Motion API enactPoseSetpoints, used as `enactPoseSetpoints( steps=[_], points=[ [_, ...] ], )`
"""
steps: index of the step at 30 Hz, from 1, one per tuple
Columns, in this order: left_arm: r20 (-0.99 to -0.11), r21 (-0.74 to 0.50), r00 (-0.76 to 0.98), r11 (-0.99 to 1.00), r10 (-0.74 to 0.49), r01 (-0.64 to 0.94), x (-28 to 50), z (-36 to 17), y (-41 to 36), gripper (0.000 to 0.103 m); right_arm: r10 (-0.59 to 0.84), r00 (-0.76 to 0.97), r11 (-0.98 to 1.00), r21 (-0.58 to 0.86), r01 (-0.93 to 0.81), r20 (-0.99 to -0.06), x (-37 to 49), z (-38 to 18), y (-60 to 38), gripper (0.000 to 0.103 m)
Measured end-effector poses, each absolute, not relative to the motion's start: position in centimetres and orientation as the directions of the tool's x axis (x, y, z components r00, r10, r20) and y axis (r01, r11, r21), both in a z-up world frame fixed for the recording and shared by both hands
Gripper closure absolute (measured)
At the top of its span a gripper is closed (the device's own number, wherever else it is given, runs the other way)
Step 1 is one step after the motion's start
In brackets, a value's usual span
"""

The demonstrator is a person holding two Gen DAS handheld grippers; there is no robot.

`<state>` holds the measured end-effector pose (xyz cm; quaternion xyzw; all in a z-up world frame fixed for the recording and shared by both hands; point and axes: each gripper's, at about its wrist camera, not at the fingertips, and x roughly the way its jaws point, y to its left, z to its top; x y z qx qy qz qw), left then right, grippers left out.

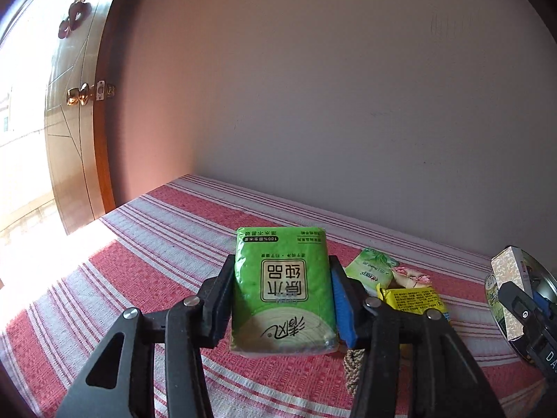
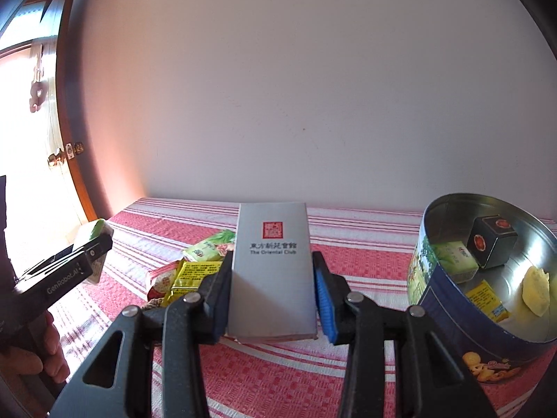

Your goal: Organize objects

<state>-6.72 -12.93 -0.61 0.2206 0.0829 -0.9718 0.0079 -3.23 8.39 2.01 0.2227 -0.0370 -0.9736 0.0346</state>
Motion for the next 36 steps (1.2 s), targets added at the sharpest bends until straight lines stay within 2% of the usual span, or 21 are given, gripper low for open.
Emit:
enactPoseSetpoints(
  steps=[6, 18, 36],
  points=[
    [-0.435, -0.162, -0.900, -0.985, 0.010, 0.068, -6.5, -0.7, -12.7, 0.051, -0.109, -0.894, -0.992, 0.102, 0.071, -0.435, -2.2, 2.5, 9.1, 0.061],
    [-0.451, -0.083, -0.893, -0.996, 0.000, 0.042, -5.2, -0.7, -7.0, 0.051, -0.038, -0.906, -0.997, 0.075, 0.007, -0.421, -1.5, 2.2, 11.4, 0.061],
    [-0.457, -0.041, -0.889, -0.999, 0.029, -0.012, -3.5, -0.6, -1.9, 0.051, 0.039, -0.930, -0.998, 0.027, -0.053, -0.366, 0.9, 3.1, 14.6, 0.061]
  ],
)
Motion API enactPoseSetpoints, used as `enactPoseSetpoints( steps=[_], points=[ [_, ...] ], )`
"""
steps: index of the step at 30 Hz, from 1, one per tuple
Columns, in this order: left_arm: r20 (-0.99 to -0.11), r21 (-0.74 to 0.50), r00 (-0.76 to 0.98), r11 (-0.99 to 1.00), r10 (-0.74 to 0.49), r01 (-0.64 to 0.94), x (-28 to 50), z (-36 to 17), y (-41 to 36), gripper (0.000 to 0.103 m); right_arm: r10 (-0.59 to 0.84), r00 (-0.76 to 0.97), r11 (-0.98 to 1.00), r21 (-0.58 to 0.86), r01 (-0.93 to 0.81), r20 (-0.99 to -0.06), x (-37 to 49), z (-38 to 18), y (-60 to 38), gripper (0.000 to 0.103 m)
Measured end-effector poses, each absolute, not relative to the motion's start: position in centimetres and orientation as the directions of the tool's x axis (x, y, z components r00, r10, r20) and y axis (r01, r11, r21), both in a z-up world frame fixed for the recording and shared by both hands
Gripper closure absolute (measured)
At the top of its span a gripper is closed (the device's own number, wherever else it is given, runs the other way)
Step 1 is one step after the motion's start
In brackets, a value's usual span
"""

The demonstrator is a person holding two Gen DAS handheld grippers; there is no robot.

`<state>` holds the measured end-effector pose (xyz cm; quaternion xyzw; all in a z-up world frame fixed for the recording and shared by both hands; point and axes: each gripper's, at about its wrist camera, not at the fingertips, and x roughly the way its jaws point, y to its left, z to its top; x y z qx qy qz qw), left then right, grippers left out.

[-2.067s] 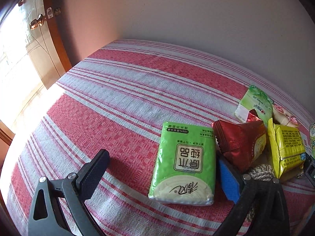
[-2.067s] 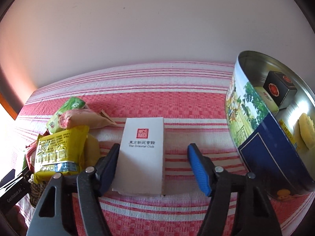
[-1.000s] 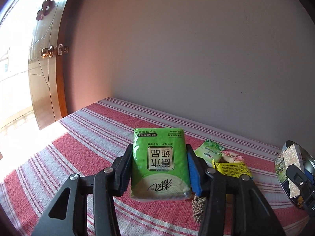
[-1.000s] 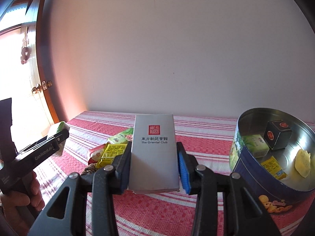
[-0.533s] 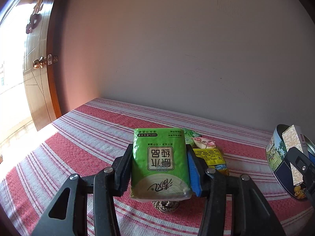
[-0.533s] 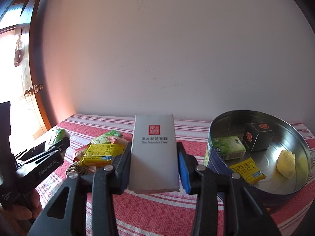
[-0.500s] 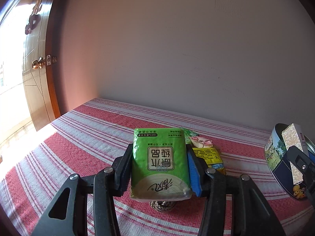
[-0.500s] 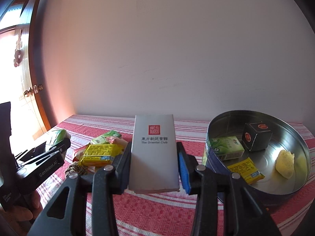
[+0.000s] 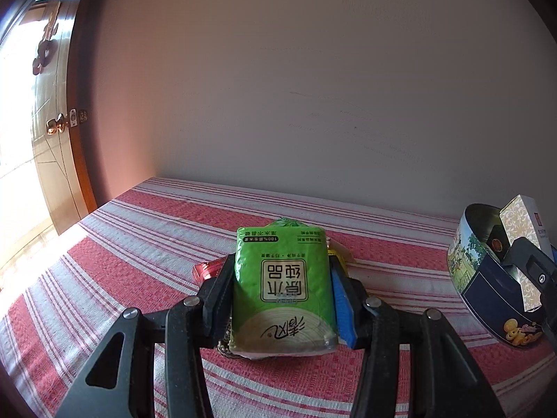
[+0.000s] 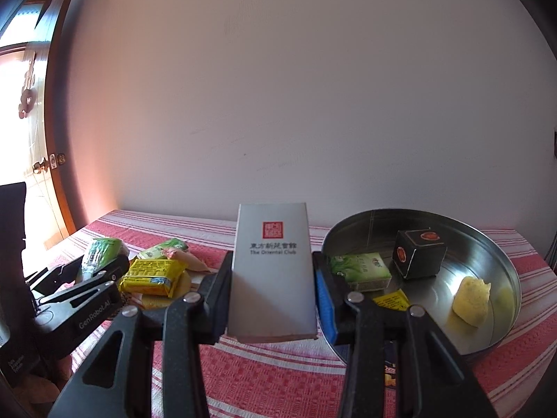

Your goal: Organize objects

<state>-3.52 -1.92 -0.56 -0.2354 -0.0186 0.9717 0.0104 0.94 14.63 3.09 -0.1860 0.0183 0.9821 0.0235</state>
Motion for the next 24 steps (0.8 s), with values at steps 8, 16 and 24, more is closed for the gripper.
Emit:
enactPoseSetpoints(
  steps=[8, 16, 24],
  points=[
    [-0.474, -0.041, -0.879, -0.998, 0.052, -0.037, -3.0, -0.7, 0.1, 0.051, 0.061, -0.934, -0.998, 0.008, -0.068, -0.351, 1.6, 3.4, 15.8, 0.061],
    [-0.471, -0.032, -0.878, -0.997, 0.080, -0.074, -2.4, -0.2, 2.8, 0.051, 0.090, -0.934, -0.995, 0.004, -0.097, -0.346, 2.1, 3.6, 17.9, 0.061],
    [-0.461, -0.028, -0.879, -0.992, 0.123, -0.124, -1.9, 0.6, 5.7, 0.051, 0.121, -0.930, -0.992, -0.002, -0.128, -0.348, 2.5, 3.9, 20.1, 0.061]
  ],
)
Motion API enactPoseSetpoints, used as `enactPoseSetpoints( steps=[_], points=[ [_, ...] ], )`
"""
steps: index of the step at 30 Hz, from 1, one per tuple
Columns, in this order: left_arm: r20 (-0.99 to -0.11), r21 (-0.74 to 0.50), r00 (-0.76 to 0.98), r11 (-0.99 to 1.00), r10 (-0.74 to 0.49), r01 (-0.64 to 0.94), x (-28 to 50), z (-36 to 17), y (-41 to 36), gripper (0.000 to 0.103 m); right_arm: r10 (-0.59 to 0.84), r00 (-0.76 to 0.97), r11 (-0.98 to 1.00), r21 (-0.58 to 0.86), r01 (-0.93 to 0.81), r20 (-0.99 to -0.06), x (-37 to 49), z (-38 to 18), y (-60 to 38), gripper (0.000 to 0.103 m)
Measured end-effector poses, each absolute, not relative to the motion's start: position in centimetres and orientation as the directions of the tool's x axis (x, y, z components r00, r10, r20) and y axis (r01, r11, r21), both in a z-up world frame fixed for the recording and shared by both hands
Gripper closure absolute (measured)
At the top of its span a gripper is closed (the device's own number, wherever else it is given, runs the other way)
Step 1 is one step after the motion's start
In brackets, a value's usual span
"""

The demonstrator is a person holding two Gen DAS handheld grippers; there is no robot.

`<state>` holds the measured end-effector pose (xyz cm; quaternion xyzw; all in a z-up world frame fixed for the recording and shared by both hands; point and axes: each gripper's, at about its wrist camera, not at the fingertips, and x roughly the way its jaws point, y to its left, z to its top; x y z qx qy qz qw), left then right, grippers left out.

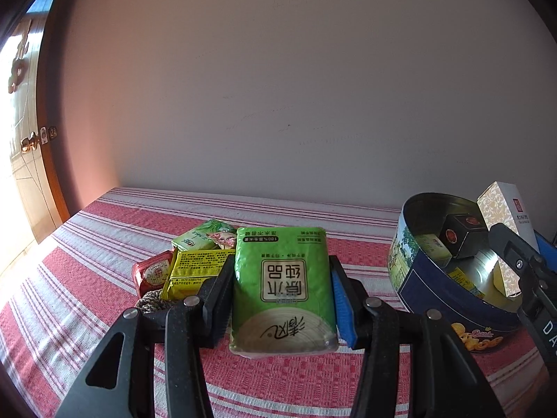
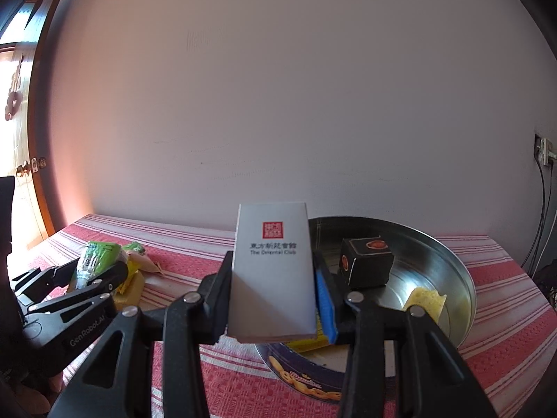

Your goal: Organize objects

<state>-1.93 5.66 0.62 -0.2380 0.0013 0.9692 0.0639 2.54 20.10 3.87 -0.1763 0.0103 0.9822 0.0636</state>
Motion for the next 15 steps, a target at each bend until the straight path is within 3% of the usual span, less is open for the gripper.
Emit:
enactPoseSetpoints(
  steps=[15],
  points=[
    [-0.449, -0.016, -0.871, -0.977, 0.198, -0.214, -1.5, 1.6, 10.9, 0.051, 0.193, -0.904, -0.979, -0.009, -0.205, -0.382, 2.0, 3.7, 24.4, 0.061]
  ],
)
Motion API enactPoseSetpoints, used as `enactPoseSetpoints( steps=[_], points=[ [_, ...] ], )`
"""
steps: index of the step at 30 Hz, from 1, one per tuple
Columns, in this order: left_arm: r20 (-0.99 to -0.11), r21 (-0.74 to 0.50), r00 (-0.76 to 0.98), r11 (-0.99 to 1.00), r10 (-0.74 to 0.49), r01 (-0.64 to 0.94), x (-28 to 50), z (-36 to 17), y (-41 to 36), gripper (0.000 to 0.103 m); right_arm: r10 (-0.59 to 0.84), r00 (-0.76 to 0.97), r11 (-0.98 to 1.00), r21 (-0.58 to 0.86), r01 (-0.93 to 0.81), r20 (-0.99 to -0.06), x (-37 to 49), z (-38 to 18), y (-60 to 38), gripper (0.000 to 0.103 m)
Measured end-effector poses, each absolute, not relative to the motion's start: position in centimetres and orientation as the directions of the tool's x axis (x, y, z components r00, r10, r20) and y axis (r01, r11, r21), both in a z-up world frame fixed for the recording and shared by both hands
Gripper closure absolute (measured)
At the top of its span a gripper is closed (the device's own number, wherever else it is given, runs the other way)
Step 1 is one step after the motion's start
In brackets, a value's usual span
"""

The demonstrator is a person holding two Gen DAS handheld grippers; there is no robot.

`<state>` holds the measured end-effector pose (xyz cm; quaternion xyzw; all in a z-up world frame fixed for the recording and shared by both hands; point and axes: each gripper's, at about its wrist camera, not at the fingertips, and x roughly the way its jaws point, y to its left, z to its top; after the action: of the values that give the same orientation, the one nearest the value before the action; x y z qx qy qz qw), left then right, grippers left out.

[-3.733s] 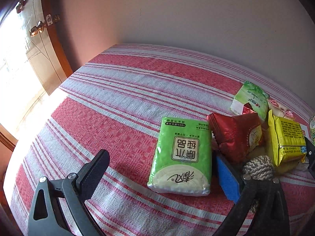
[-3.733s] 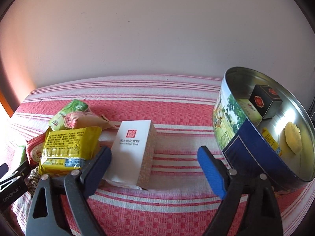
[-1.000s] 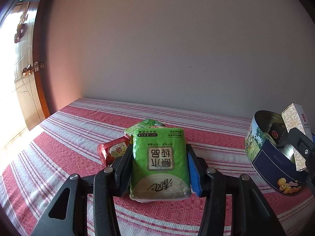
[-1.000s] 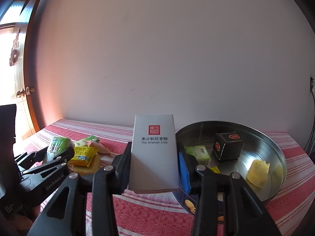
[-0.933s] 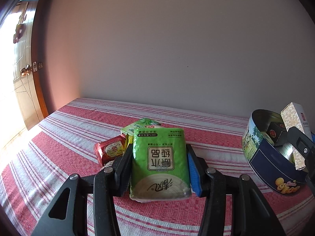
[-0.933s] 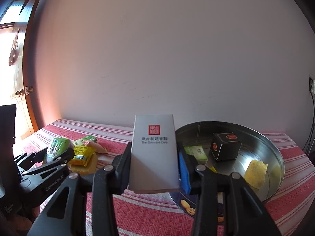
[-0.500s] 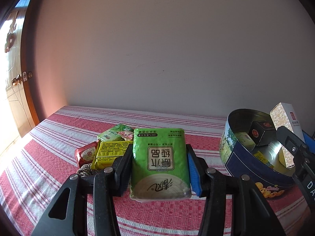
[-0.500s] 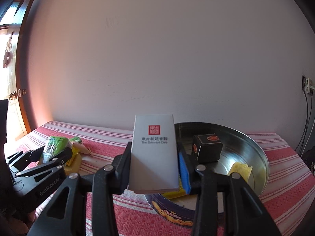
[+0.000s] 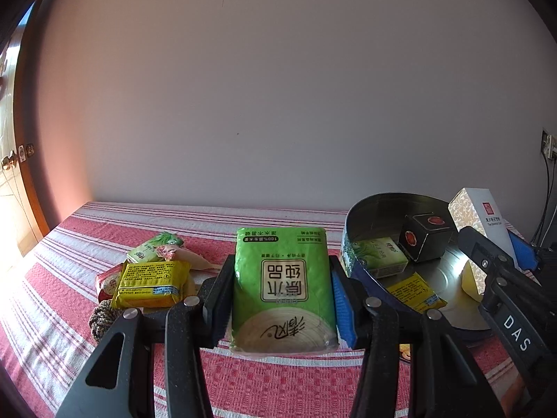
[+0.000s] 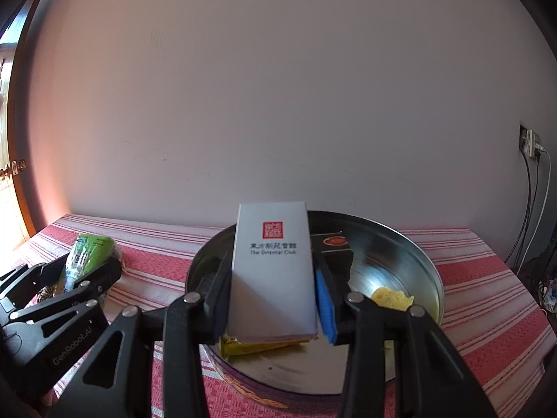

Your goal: Organize objects

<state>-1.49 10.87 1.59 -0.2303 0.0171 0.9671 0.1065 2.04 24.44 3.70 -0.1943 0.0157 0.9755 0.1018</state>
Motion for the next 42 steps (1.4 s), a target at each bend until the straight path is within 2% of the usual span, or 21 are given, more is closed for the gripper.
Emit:
enactPoseSetpoints(
  steps=[26, 42],
  points=[
    [-0.448, 0.009, -0.831, -0.927, 0.331, -0.374, -1.4, 1.7, 21.3, 0.051, 0.363, -0.823, -0.925, -0.063, -0.374, -0.436, 0.4, 2.6, 33.3, 0.061],
    [-0.529, 0.056, -0.796, -0.924, 0.295, -0.379, -3.2, -0.1, 24.8, 0.051, 0.389, -0.774, -0.909, -0.073, -0.410, -0.499, -1.4, 1.3, 37.1, 0.061]
  ],
)
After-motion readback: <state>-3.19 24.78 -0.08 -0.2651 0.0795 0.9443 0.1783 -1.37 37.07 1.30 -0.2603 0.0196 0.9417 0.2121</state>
